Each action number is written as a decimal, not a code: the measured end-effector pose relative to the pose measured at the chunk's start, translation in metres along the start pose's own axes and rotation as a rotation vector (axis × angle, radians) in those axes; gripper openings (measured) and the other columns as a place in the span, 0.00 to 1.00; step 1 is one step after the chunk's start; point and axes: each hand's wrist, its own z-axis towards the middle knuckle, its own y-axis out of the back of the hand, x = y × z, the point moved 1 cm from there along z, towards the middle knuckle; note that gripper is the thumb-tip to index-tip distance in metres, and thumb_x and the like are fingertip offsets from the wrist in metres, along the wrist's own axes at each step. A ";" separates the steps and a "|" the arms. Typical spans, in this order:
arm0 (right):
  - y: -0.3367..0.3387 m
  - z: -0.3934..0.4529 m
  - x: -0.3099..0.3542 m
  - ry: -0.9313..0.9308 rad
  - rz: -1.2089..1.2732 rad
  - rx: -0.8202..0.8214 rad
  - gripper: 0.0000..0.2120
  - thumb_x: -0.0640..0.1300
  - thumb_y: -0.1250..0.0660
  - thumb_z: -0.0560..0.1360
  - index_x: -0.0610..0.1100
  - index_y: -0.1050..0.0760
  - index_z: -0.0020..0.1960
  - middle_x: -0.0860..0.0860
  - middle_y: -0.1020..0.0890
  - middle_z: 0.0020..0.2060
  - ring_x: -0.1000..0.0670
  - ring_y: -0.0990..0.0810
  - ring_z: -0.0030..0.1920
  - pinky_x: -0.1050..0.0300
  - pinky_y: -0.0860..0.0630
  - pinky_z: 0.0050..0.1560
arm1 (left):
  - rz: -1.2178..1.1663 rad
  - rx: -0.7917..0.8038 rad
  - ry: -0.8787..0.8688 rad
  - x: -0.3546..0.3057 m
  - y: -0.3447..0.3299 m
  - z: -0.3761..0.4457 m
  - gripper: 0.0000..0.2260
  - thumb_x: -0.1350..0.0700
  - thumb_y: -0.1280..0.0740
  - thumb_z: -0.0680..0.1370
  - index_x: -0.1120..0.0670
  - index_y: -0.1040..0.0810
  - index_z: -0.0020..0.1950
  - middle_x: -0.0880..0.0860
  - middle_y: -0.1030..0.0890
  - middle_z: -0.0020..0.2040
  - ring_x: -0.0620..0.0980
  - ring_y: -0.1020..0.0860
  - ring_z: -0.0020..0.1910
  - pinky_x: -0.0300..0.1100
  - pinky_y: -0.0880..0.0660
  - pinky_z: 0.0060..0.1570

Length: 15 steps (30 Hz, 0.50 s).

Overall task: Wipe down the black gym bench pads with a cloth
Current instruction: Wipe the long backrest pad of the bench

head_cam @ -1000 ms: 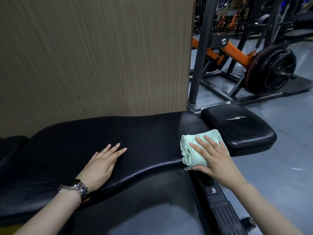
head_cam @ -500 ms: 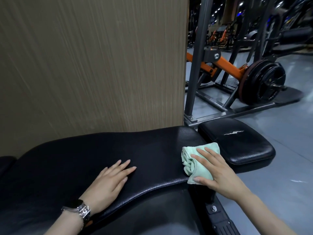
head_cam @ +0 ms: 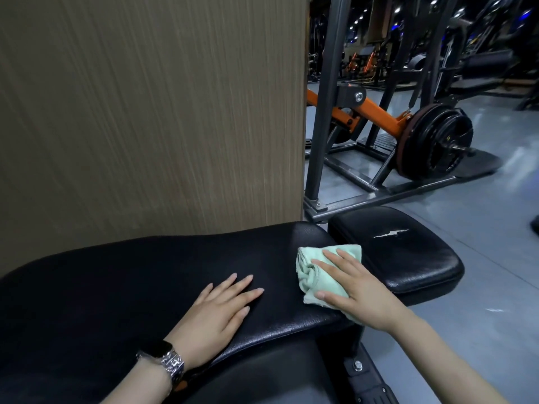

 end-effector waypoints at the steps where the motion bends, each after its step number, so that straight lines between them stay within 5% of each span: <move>1: 0.002 0.007 0.001 -0.013 0.000 0.012 0.37 0.80 0.55 0.64 0.70 0.47 0.71 0.64 0.49 0.75 0.60 0.58 0.75 0.62 0.55 0.73 | 0.004 -0.002 -0.002 -0.001 0.000 0.004 0.33 0.27 0.75 0.63 0.25 0.50 0.65 0.27 0.56 0.70 0.30 0.64 0.70 0.37 0.62 0.69; 6: 0.006 0.050 0.000 -0.100 -0.018 0.072 0.30 0.64 0.41 0.75 0.62 0.45 0.75 0.56 0.48 0.77 0.53 0.55 0.77 0.55 0.54 0.74 | -0.007 -0.009 -0.024 -0.003 -0.003 0.015 0.31 0.29 0.72 0.67 0.27 0.48 0.67 0.31 0.54 0.72 0.33 0.61 0.71 0.38 0.62 0.69; 15: 0.002 0.104 -0.004 -0.207 -0.085 0.048 0.31 0.65 0.43 0.76 0.59 0.46 0.76 0.53 0.47 0.77 0.48 0.50 0.76 0.51 0.49 0.73 | -0.015 -0.009 -0.006 -0.004 -0.006 0.016 0.27 0.36 0.66 0.72 0.29 0.48 0.70 0.30 0.56 0.72 0.34 0.63 0.72 0.41 0.63 0.71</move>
